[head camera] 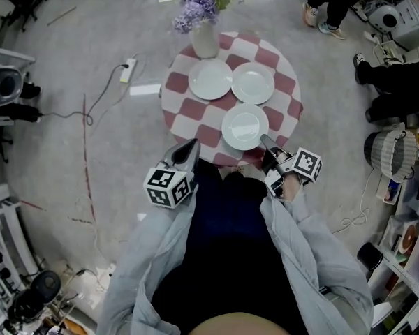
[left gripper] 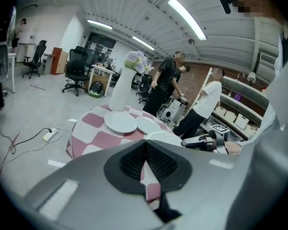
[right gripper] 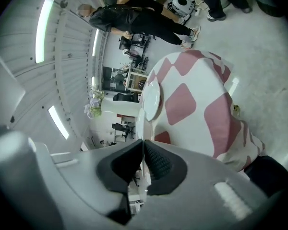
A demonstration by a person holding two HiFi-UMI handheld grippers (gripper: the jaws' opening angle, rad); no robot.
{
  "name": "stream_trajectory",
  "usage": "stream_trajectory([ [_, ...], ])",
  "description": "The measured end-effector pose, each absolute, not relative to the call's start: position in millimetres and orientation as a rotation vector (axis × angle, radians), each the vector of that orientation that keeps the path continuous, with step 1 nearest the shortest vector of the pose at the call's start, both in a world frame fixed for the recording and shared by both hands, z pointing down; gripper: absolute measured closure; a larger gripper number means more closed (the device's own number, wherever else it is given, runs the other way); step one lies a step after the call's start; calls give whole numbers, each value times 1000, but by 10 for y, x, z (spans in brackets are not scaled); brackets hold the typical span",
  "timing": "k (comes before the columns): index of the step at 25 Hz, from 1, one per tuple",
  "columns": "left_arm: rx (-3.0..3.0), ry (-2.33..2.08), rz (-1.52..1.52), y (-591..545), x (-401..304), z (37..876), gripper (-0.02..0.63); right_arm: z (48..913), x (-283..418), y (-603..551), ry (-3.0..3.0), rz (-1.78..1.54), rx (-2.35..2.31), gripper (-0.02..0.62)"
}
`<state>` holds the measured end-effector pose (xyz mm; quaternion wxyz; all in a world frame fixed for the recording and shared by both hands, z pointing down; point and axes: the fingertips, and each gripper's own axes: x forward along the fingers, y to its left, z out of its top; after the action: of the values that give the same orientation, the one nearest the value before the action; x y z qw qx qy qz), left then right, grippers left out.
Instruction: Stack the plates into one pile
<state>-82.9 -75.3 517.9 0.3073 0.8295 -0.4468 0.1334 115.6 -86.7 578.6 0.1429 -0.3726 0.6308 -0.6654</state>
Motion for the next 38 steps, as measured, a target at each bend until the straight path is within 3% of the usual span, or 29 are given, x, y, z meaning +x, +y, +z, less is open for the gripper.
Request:
stream_trajectory([
  [17,2152,-1233,292,-866,-1061,5205,592,5514,890,-1546,1866,-1816,-1007,575],
  [38,2063,-1236,276,-913,-1453,5437,592,5989,268,-2306,1713,-1895,-1138,580],
])
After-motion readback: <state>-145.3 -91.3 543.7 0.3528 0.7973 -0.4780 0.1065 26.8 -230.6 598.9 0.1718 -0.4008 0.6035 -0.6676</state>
